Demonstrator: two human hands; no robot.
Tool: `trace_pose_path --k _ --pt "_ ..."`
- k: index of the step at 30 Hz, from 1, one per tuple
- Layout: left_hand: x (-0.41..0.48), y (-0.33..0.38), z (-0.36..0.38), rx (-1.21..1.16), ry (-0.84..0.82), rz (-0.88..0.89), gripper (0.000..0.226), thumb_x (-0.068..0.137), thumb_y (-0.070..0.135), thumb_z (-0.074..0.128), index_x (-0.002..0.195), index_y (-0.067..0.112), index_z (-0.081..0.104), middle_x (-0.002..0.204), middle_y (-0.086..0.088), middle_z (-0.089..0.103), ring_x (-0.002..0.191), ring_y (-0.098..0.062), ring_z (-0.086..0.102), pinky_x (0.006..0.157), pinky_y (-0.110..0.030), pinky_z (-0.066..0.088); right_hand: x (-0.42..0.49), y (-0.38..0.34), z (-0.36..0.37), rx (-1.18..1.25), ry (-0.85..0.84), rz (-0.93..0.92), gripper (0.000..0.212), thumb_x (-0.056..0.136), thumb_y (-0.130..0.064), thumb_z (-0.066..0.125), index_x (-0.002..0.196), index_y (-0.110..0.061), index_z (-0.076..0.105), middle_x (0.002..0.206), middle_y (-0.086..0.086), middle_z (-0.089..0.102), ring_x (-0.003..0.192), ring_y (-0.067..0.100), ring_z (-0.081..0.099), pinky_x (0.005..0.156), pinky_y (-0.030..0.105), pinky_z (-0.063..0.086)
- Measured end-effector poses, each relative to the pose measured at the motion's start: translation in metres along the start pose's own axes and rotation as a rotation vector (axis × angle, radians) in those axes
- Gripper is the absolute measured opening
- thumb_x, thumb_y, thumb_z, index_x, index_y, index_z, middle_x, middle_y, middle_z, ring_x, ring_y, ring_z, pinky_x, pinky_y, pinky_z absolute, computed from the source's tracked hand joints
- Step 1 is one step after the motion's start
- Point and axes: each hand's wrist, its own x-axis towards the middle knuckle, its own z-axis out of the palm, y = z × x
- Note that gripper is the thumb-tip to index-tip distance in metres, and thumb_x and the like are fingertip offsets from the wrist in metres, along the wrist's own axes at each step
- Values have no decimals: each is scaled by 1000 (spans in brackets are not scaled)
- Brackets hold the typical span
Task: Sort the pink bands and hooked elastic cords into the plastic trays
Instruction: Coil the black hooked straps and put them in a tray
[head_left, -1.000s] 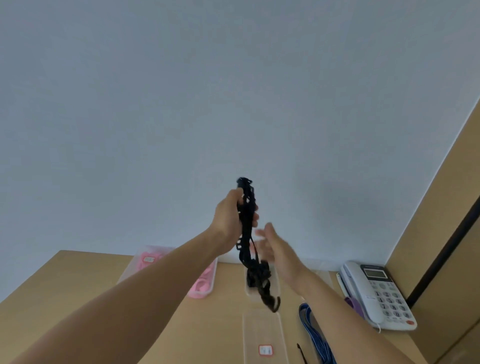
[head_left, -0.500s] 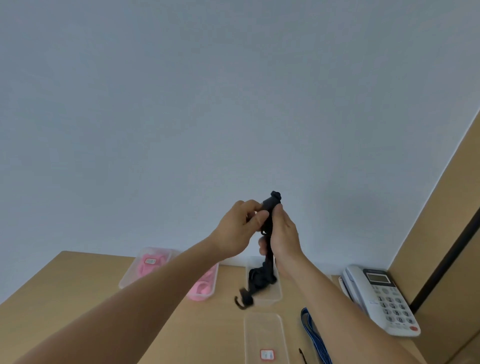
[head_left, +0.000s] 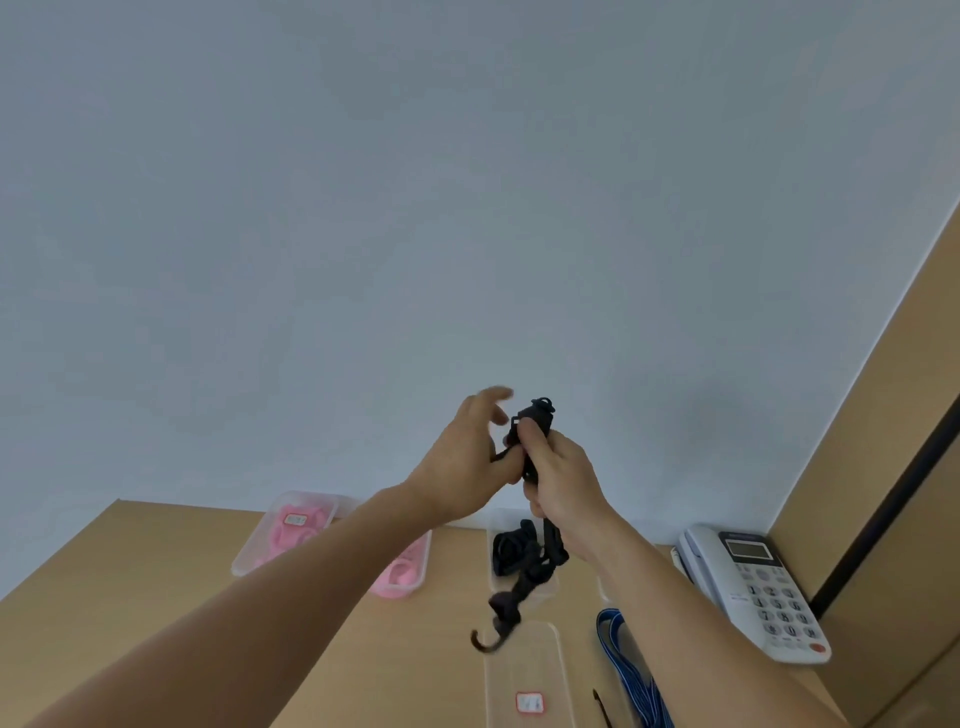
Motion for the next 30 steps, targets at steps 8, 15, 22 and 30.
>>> trace_pose_path --k 8,15,22,30 --pt "-6 -11 -7 -293 -185 -211 15 98 20 54 101 9 65 83 8 74 57 -11 65 56 -21 48 1 10 -9 114 -11 7 43 102 -46 43 106 -7 61 73 4 66 47 13 40 46 25 34" --pt "-7 -15 8 618 -148 65 17 103 17 39 97 9 53 73 -4 55 65 -27 57 56 -33 37 4 9 3 -115 64 260 56 100 -52 27 100 -9 63 68 9 74 38 16 48 41 23 38" --pt "-14 -23 16 907 -114 259 46 90 0 43 134 10 40 93 -3 49 75 -21 41 59 -31 30 4 6 0 103 10 312 54 97 -54 43 92 -6 68 63 6 67 42 15 41 42 24 35" --pt "-9 -18 11 -201 -80 -145 45 92 32 54 135 21 57 120 7 63 85 -7 60 76 -21 47 5 11 -9 289 53 238 43 98 -42 51 85 -6 70 62 2 60 44 15 38 47 27 33"
